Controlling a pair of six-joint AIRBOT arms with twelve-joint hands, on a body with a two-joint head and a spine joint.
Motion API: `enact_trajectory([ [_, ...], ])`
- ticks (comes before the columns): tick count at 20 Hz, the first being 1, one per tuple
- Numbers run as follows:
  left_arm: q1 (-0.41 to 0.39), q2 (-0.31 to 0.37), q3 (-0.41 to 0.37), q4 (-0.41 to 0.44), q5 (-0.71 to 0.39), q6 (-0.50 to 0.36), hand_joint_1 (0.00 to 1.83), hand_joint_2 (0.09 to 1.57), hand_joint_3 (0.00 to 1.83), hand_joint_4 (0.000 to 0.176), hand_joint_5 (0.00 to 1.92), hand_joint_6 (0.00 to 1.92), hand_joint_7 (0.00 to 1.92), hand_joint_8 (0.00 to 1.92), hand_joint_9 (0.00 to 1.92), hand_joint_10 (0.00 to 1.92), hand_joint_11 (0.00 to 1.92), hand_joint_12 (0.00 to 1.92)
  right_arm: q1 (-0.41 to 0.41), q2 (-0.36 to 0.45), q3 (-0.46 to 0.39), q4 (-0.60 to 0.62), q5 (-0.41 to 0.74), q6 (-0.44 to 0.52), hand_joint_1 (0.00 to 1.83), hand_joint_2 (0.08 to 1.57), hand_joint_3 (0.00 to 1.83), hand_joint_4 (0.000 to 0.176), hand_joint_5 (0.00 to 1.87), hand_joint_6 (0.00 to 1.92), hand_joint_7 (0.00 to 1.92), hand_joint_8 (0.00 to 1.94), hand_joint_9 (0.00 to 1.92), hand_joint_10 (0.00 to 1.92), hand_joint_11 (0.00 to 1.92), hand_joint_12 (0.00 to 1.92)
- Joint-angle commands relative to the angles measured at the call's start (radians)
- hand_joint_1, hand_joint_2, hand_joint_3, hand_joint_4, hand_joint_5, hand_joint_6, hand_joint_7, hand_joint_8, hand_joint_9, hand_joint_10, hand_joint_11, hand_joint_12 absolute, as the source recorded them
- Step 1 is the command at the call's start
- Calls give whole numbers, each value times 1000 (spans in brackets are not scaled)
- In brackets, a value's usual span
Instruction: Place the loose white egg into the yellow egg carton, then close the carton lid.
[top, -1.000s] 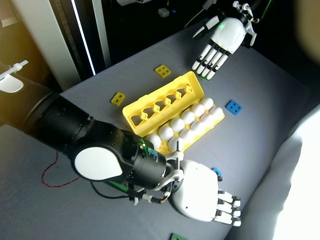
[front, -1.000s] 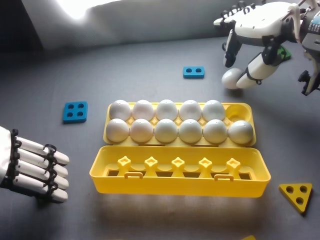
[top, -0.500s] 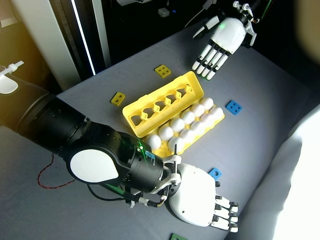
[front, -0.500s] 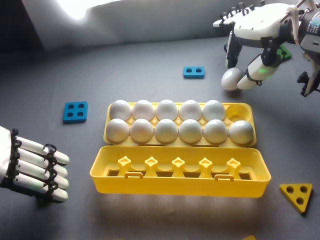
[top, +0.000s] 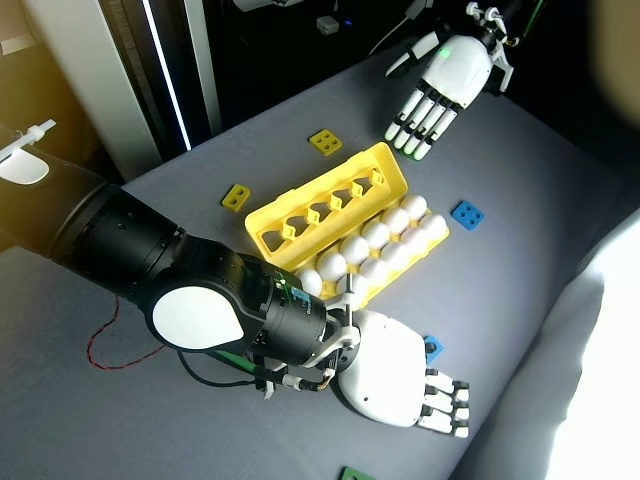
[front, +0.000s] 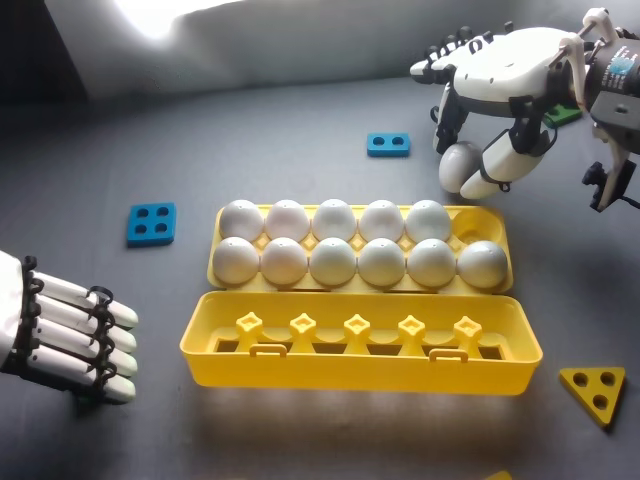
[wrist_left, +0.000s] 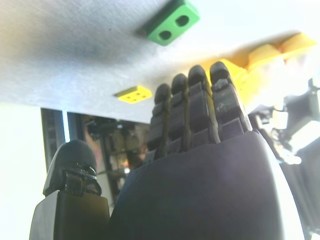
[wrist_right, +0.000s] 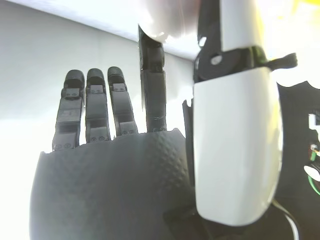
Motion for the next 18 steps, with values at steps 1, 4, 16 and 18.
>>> enact_trajectory([
  [1, -7, 11, 7, -58, -51, -3, 0, 1210, 0, 0, 132, 3, 141, 8, 113, 9, 22, 35, -3, 16, 3, 6, 59, -5, 977, 901, 0, 42, 929, 0, 0, 0, 0, 0, 3, 34],
  [4, -7, 11, 7, -58, -50, -4, 0, 1214, 2, 0, 136, 3, 117, 3, 78, 3, 10, 34, -5, 19, 3, 6, 58, -5, 984, 903, 0, 44, 934, 2, 2, 0, 0, 0, 0, 123],
  [16, -14, 12, 4, -58, -47, -5, 0, 1214, 4, 0, 132, 0, 133, 1, 110, 1, 0, 139, -13, 29, 3, 6, 57, -4, 944, 912, 0, 72, 963, 0, 0, 0, 0, 0, 0, 272],
  [18, -14, 12, 4, -58, -47, -6, 0, 1210, 1, 0, 143, 1, 148, 1, 128, 2, 0, 183, -15, 29, 1, 6, 57, -4, 969, 908, 0, 54, 973, 4, 11, 4, 0, 0, 0, 276],
])
